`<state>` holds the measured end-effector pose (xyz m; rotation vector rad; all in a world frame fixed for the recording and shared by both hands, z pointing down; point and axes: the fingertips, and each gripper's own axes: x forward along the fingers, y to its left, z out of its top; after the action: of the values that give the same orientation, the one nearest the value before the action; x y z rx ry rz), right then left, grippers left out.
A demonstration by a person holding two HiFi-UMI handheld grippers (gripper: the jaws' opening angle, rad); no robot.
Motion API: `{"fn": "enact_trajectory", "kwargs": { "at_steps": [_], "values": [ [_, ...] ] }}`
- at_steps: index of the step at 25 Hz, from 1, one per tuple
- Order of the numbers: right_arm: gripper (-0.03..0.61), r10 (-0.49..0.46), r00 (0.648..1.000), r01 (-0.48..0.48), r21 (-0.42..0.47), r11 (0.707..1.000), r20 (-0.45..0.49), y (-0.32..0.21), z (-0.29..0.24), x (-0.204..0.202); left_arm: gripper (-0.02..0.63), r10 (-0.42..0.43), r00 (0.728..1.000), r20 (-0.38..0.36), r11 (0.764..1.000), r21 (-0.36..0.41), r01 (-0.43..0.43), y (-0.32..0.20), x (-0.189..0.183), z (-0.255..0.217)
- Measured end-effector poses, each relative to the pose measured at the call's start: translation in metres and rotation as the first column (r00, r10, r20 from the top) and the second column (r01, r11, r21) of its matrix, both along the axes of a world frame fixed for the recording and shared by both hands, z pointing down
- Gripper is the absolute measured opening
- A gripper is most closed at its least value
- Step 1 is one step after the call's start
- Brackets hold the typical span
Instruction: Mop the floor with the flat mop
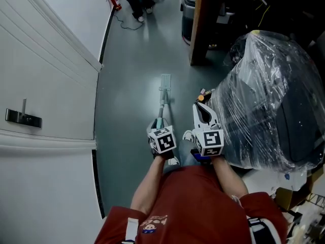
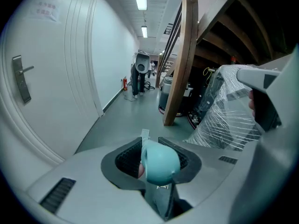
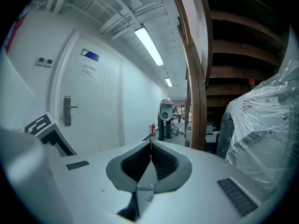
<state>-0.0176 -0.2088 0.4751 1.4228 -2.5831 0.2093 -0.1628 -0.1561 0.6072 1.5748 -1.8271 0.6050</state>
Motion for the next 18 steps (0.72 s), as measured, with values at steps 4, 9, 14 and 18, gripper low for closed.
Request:
{"fn": "enact_trajectory", "kwargs": {
  "at_steps": [4, 9, 14, 18],
  "values": [
    [0.018, 0.005, 1.000, -0.005, -0.001, 1.000, 0.005, 0.033, 0.001, 0.003, 0.122, 0.009, 1.000, -0.006, 1.000, -0.017, -0.009, 0.036, 0.005, 0.004],
    [0.018, -0.001, 1.000, 0.001, 0.011, 1.000, -0.017, 0.068, -0.002, 0.003, 0.123, 0.017, 1.000, -0.005, 1.000, -0.003, -0.017, 0.068, 0.007, 0.002],
    [0.018, -0.012, 1.000, 0.012, 0.004, 1.000, -0.016, 0.098, -0.004, 0.009, 0.122, 0.010, 1.000, -0.013, 1.000, -0.002, -0.010, 0.096, 0.013, -0.002],
    [0.018, -0.026, 1.000, 0.026, 0.012, 1.000, -0.012, 0.116, -0.008, 0.015, 0.123, 0.004, 1.000, -0.012, 1.000, 0.000, -0.004, 0.116, 0.023, -0.006]
  ]
}}
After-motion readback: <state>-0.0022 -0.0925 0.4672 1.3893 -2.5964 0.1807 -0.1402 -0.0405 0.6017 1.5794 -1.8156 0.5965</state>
